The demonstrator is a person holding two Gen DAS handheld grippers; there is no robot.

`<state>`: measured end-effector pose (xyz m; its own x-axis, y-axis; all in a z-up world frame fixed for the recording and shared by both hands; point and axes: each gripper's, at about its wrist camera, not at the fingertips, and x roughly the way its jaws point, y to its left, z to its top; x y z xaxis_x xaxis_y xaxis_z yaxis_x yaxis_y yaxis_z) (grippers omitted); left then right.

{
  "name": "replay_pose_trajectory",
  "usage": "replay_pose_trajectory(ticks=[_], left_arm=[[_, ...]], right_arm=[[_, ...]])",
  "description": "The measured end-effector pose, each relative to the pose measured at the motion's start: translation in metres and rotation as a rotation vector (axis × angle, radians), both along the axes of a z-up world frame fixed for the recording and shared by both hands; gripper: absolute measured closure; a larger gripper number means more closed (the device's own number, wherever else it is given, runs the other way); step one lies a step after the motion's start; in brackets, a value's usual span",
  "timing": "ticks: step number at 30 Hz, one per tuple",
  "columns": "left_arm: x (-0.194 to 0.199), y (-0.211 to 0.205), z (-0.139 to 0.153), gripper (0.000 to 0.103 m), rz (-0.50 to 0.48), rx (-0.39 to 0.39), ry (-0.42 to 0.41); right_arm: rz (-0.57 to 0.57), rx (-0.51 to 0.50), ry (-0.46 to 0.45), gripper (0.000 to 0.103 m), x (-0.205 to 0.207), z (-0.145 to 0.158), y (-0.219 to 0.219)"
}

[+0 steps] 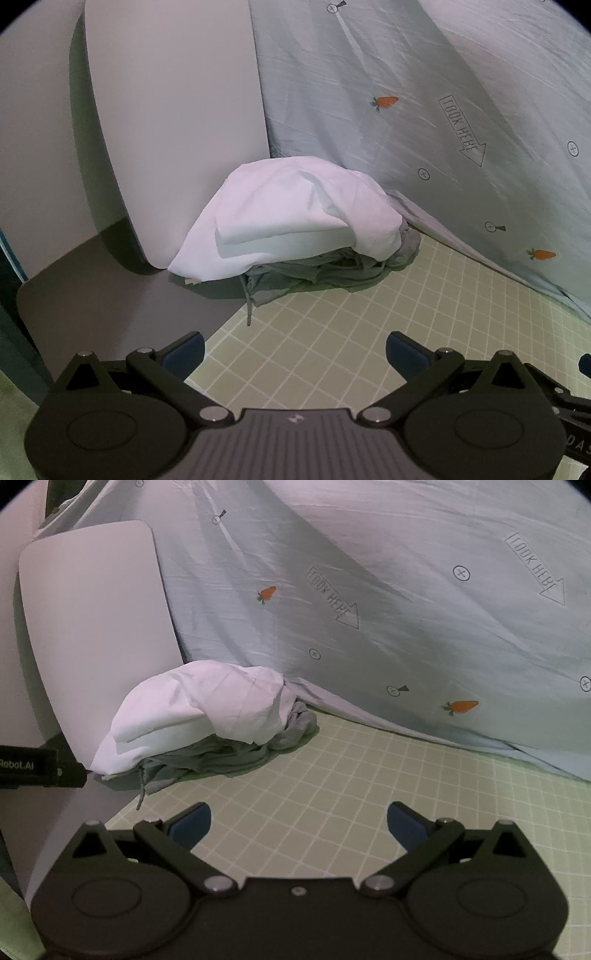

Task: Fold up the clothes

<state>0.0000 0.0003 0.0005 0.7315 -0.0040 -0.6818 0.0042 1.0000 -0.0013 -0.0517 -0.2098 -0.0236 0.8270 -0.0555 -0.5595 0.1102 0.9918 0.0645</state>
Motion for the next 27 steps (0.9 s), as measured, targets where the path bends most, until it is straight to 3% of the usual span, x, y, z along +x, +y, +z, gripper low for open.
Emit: replay_pose_trajectory(ticks=[27], left_arm=[[-0.008,0.011,0.010,0.000,0.015,0.006,0.000]], right_arm=[[0.003,0.004,-0.008,0.000,-0.005,0.006,0.005]])
